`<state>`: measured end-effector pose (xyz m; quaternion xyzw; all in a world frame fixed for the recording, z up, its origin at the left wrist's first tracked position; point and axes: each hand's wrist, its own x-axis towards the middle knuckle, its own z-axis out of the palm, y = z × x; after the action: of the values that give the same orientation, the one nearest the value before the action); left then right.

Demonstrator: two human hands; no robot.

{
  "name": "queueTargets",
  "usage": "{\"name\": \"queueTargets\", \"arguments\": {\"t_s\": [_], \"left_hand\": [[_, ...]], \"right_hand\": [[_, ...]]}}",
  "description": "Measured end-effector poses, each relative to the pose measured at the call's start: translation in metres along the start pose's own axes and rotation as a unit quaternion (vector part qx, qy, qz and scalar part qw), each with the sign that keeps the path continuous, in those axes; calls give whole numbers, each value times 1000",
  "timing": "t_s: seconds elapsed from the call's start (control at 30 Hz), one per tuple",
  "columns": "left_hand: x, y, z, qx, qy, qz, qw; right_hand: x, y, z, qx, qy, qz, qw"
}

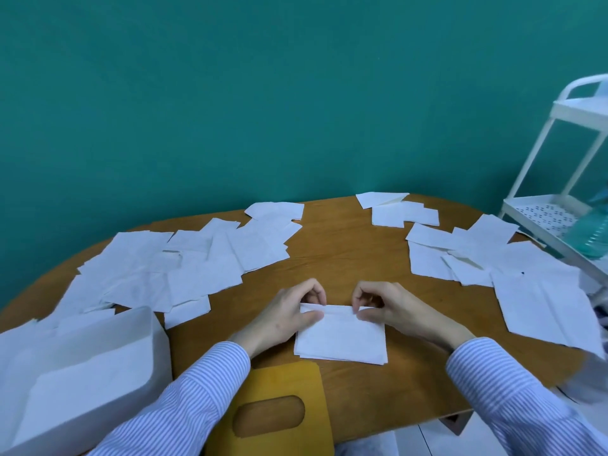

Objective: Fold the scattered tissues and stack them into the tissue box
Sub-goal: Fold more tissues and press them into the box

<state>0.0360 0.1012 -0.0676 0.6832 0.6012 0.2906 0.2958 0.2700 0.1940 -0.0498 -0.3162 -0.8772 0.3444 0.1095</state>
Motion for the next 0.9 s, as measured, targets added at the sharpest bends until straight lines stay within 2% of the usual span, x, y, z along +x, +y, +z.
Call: {"name": "queueTargets", "arguments": {"t_s": [0.13,0.33,0.63,0.8,0.9], "left_hand": [[-19,21,-34,-3,53,26,998],[-84,39,-106,21,144,-3,989],[-220,-5,-182,90,217,-135,963],[-259,-43,-189,138,255,-194,937],[-266,-65,-185,152,251,-208,933]], "right_hand": [[5,-33,-17,17,37,-41,998],[31,-113,-10,33,39,-111,993],[94,-215,91,69,-72,-192,976],[124,-240,145,22,-94,-223,970],[134,-241,165,-20,-99,-219,970]]}}
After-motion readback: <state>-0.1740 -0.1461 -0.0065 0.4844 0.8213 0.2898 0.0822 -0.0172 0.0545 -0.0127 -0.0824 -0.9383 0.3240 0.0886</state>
